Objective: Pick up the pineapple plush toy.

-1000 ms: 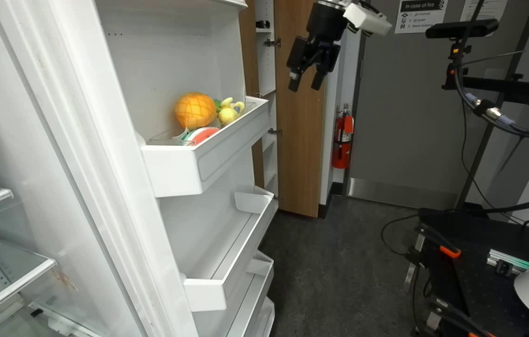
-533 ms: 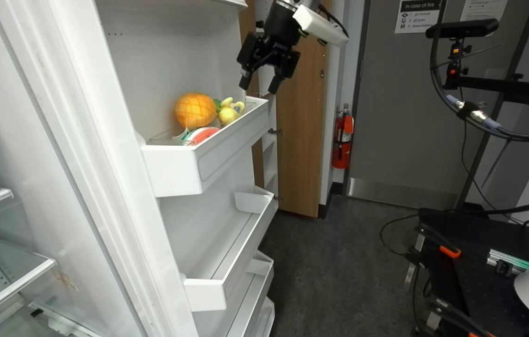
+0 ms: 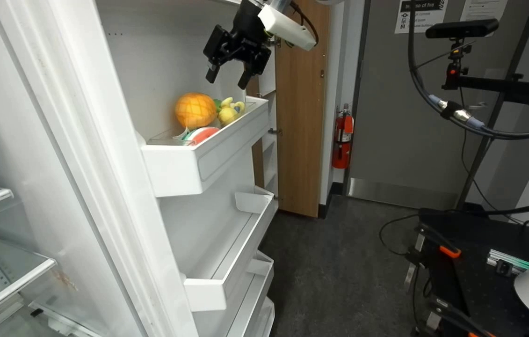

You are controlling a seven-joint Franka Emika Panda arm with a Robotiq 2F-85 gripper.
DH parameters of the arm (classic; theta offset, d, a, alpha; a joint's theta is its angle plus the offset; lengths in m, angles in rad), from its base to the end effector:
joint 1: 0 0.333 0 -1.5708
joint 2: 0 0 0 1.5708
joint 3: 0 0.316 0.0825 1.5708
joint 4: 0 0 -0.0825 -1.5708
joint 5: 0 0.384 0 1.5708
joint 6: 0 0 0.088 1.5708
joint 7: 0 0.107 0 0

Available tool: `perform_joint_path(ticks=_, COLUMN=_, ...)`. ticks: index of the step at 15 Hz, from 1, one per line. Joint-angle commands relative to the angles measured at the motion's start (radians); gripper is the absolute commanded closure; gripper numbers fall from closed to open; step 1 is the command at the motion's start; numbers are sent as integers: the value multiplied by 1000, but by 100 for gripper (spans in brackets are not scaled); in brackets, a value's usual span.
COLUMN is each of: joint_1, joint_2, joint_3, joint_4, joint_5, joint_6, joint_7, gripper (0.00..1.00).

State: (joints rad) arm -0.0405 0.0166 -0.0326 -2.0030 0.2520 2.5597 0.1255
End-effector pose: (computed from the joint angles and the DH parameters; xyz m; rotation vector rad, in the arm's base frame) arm 0.5979 -0.0474 0.5084 -2.7863 0.5230 -0.7743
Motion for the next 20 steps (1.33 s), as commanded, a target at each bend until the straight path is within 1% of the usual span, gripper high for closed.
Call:
perform_joint_path(ticks=1, joint_1=8, joint_2=72, joint_3=11, joint_4=75, joint_5=39, joint_6=19, joint_7=-5, gripper=0)
perform_joint_path(ticks=3, joint_1=12, joint_2=89, joint_3=23, joint_4=85, joint_5=46, joint_6=29, joint_7=-7, gripper=0)
perform_joint_path(ticks=8, joint_1=31, joint_2=111, joint_3=48, joint_4=73, joint_5=-1, joint_6=115, joint_7=2, gripper=0)
perform_joint_path(ticks=10, joint_1=36, joint_2=114, joint_3=51, joint_4=67, joint_5=-13, joint_6=116, joint_7=0, gripper=0)
perform_joint_path(ticks=12, joint_1=38, joint_2=113, joint_3=44, joint_4=58, joint_5=-55, joint_6=89, joint_7=-5, gripper=0)
perform_joint_path(ticks=14, joint_1=38, joint_2=114, joint_3=35, joint_4=48, joint_5=-109, joint_6=106, joint_7=-2, gripper=0)
perform_joint_path(ticks=15, joint_1=34, joint_2=110, joint_3=31, joint_4=41, joint_5=-125, joint_6=114, joint_7=-6, gripper=25)
perform_joint_path(ticks=16, joint_1=28, joint_2=100, joint_3=24, joint_4=29, joint_5=-139, joint_6=118, joint_7=-15, gripper=28)
perform_joint_path(ticks=17, joint_1=35, joint_2=107, joint_3=22, joint_4=31, joint_5=-165, joint_6=128, joint_7=2, gripper=34)
perform_joint_path(ticks=19, joint_1=40, joint_2=112, joint_3=18, joint_4=28, joint_5=-197, joint_6=153, joint_7=13, gripper=51)
perform_joint_path(ticks=20, joint_1=34, joint_2=107, joint_3=16, joint_4=23, joint_5=-195, joint_6=159, joint_7=2, gripper=58)
